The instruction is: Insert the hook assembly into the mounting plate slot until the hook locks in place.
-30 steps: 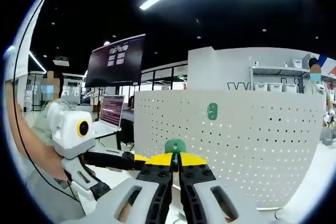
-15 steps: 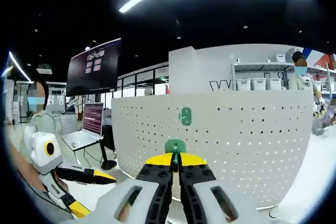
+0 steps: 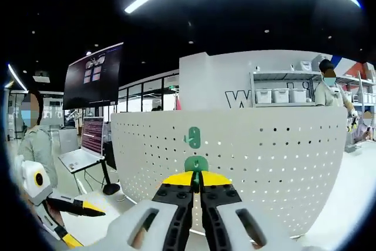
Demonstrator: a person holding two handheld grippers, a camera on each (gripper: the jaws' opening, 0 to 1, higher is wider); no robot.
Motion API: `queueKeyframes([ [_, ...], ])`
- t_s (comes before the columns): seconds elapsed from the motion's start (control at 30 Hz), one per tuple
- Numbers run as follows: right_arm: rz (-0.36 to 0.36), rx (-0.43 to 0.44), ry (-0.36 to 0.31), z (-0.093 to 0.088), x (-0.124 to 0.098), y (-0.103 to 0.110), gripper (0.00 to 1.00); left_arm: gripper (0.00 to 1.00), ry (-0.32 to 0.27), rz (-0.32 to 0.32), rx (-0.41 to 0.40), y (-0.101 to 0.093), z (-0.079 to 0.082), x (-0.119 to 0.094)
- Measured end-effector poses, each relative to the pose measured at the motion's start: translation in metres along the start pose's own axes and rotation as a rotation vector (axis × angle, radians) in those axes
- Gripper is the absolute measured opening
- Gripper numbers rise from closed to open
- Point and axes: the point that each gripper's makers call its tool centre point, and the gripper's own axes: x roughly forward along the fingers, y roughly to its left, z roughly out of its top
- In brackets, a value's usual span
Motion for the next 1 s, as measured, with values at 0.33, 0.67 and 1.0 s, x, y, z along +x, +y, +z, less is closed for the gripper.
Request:
queueKeyframes([
  [0.33,-0.057,0.001,-0.033,0.018,0.019,-0.019,0.01,0.67,-0.007,0.036,0.029,0.003,-0.006,-0.011],
  [0.67,-0.094,-0.001,-0.054,0.024,0.038,-0.032,0.01,0.68,-0.011,0.039,0.028,0.005,-0.006,-0.012],
  [1.0,-0.11,-0.01,-0.068,0.024,0.055,-0.032,0.01,0.67,-0.007,0.061,0.02,0.012,-0.011,-0.012],
])
